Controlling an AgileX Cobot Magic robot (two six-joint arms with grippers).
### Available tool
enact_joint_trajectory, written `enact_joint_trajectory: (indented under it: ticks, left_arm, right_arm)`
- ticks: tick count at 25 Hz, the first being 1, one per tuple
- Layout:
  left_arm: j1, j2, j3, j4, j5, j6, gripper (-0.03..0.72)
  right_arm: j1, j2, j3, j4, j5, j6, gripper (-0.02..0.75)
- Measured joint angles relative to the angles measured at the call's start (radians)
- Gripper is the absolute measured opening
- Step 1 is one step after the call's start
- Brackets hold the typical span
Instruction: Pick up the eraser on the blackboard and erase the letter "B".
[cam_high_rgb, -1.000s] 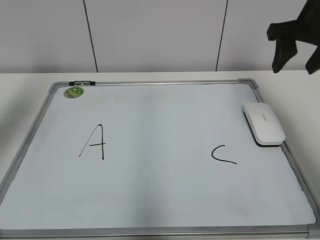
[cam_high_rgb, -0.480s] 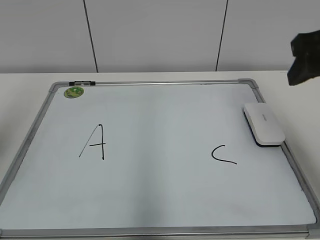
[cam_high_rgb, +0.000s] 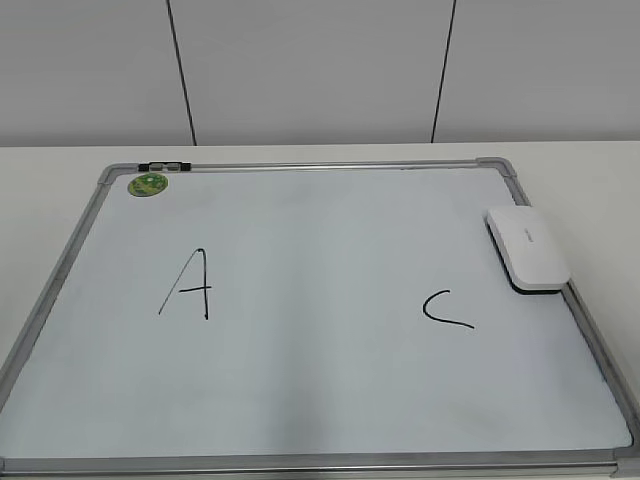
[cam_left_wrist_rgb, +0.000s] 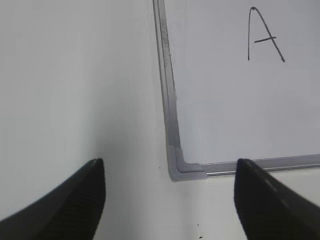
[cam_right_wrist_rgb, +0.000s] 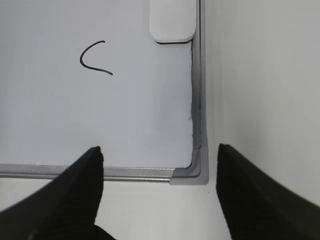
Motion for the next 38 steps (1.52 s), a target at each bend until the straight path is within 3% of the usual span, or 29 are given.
enact_joint_trajectory:
  ticks: [10,18,38]
  left_arm:
    - [0.0,-0.358,0.029,0.012,0.151,0.0,0.589]
    - [0.0,-0.433,0.08,0.023,0.185,-0.002,0.589]
    - [-0.002,-0.448,0.116,0.023,0.126,0.017,0.589]
  right_arm:
    - [0.0,-0.438,0.182,-0.04,0.172,-0.002,0.522]
    - [0.0,-0.681,0.236,-0.048,0.225,-0.074,0.521]
    - [0.02,-0.713,0.245,-0.05,0.225,-0.082,0.52]
